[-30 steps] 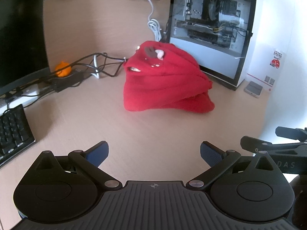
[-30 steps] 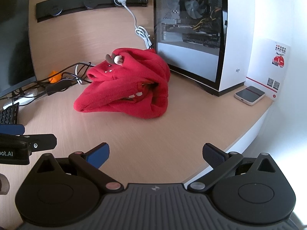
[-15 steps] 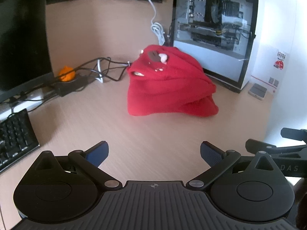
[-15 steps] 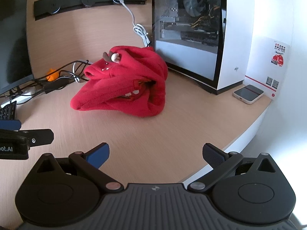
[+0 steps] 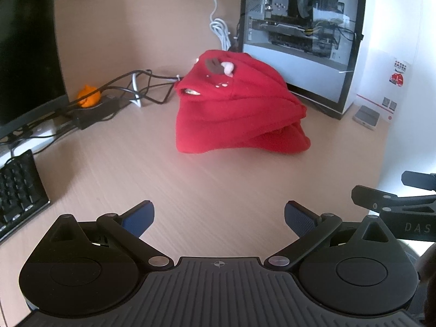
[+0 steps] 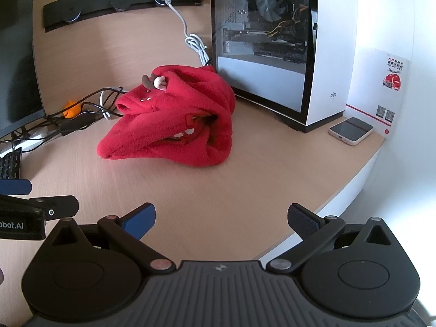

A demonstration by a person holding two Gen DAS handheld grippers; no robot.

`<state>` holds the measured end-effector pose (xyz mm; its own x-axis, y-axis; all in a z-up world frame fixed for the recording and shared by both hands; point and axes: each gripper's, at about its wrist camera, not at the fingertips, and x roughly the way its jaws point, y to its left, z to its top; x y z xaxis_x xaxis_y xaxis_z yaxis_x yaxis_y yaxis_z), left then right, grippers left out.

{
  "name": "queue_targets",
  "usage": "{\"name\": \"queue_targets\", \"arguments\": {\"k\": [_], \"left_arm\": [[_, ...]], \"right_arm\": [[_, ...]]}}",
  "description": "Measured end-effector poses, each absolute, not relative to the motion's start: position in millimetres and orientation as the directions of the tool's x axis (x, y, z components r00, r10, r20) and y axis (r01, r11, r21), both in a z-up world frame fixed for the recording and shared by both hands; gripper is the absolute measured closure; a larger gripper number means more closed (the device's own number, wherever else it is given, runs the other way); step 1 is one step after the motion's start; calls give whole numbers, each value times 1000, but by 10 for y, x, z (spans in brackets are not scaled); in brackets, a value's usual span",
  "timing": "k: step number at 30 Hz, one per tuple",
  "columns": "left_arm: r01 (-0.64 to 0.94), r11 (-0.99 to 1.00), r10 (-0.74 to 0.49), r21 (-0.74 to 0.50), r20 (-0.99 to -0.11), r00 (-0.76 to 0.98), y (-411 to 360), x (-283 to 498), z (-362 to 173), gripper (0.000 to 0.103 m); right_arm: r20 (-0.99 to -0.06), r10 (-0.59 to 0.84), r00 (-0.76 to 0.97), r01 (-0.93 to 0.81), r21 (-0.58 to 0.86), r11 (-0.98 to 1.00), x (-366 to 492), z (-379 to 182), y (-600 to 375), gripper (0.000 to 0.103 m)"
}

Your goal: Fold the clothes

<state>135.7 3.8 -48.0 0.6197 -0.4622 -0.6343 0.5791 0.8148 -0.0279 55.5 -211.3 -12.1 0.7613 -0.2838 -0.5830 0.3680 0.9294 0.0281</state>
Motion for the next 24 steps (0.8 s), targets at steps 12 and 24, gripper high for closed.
{"name": "queue_targets", "arguments": {"k": [12, 24], "left_arm": [[586, 810, -460, -25, -646, 609, 38, 1336, -491, 0], [583, 812, -455, -26, -654, 605, 25, 1337, -502, 0]], "right_arm": [[-591, -277, 758, 360, 25, 933, 549, -126, -2094, 0], [-600, -271, 752, 360, 29, 933, 564, -150, -2112, 0]]}}
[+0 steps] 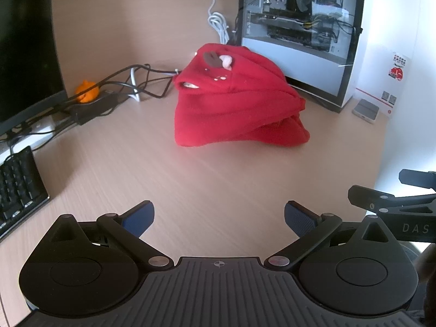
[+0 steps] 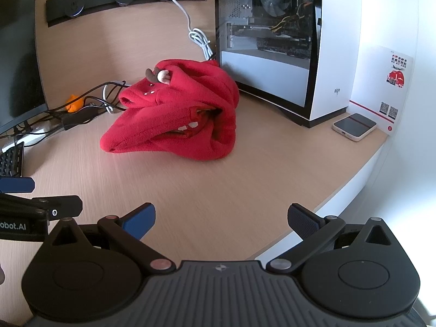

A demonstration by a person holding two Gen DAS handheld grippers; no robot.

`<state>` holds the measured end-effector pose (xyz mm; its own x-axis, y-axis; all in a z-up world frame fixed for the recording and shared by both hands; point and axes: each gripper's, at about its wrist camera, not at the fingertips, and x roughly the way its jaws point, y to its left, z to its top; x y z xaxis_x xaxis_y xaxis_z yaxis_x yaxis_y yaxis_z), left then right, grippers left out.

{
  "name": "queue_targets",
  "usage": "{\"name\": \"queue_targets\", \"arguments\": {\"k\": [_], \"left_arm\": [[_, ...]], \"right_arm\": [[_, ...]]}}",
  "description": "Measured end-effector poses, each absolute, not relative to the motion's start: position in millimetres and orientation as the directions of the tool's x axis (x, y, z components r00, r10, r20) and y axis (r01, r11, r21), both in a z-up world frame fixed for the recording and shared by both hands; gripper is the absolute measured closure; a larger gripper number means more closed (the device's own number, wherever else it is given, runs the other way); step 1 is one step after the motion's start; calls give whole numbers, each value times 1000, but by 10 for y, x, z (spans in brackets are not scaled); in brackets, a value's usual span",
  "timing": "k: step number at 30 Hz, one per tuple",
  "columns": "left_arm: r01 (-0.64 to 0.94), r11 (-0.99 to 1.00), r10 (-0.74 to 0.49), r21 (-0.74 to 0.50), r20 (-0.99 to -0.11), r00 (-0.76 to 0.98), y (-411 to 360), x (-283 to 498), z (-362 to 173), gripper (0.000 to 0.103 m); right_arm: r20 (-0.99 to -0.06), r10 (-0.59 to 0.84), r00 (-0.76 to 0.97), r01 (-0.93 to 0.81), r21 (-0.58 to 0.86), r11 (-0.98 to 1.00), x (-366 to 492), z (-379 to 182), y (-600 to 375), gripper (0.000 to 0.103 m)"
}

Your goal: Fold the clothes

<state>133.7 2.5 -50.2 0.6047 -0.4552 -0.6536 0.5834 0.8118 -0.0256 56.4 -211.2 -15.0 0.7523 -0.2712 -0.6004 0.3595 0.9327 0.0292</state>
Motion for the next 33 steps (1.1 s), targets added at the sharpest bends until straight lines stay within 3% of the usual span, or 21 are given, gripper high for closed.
{"name": "queue_targets", "arguments": {"k": [33], "left_arm": [[584, 812, -430, 16, -660, 616, -95, 1438, -474, 0]], "right_arm": [[-623, -257, 739, 384, 76, 920, 653, -116, -2371, 0]]}}
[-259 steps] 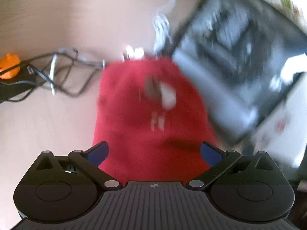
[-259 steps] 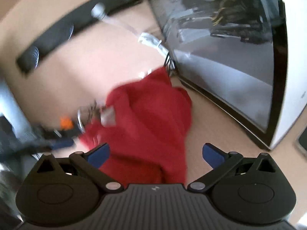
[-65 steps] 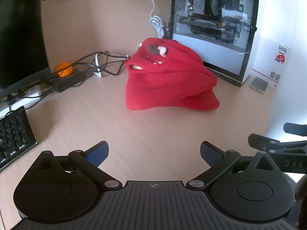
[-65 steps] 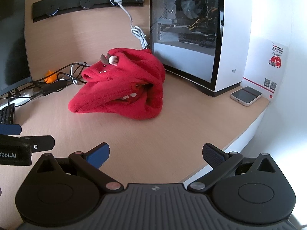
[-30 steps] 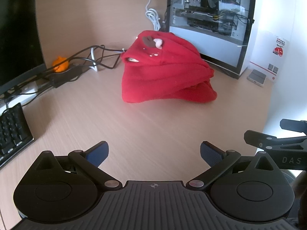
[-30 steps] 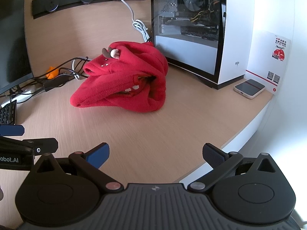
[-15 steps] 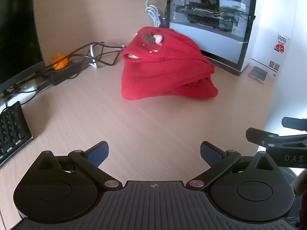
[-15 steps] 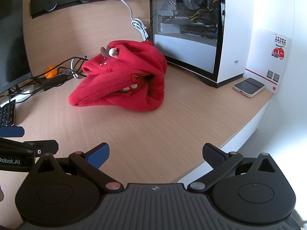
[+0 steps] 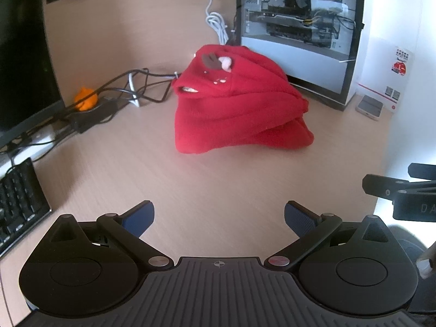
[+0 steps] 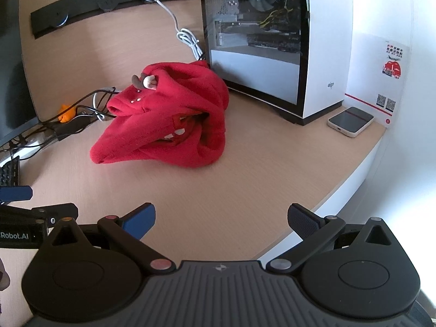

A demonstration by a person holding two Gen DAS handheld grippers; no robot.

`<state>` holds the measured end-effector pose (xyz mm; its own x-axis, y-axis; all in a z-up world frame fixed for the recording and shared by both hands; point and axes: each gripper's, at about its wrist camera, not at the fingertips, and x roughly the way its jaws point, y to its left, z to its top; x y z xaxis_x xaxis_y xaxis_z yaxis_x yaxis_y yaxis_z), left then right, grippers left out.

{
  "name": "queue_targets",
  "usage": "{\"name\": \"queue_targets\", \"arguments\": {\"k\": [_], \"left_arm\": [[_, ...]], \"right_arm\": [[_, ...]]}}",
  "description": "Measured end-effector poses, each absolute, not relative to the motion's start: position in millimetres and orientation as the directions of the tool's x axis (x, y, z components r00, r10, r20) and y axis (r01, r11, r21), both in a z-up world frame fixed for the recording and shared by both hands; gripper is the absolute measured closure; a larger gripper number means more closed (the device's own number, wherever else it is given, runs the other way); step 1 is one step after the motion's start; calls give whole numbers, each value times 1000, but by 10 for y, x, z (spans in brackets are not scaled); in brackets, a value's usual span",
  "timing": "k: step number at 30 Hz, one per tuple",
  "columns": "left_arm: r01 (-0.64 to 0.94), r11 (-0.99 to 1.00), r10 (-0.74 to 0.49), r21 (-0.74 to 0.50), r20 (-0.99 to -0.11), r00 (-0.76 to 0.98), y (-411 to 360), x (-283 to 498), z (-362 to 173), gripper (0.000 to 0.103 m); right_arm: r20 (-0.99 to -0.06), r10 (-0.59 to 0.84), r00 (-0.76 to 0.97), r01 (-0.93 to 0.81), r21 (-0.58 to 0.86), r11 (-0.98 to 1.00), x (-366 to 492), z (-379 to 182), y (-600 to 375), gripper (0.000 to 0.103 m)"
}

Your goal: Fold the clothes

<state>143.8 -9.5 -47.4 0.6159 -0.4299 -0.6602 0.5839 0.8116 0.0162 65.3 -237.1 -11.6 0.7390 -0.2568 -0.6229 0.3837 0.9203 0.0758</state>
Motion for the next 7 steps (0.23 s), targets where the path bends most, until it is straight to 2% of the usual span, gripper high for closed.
{"name": "queue_targets", "arguments": {"k": [7], "left_arm": [[582, 813, -424, 7, -678, 600, -186, 1544, -506, 0]], "right_arm": [[-642, -231, 731, 355, 68, 932, 751, -138, -2487, 0]]}}
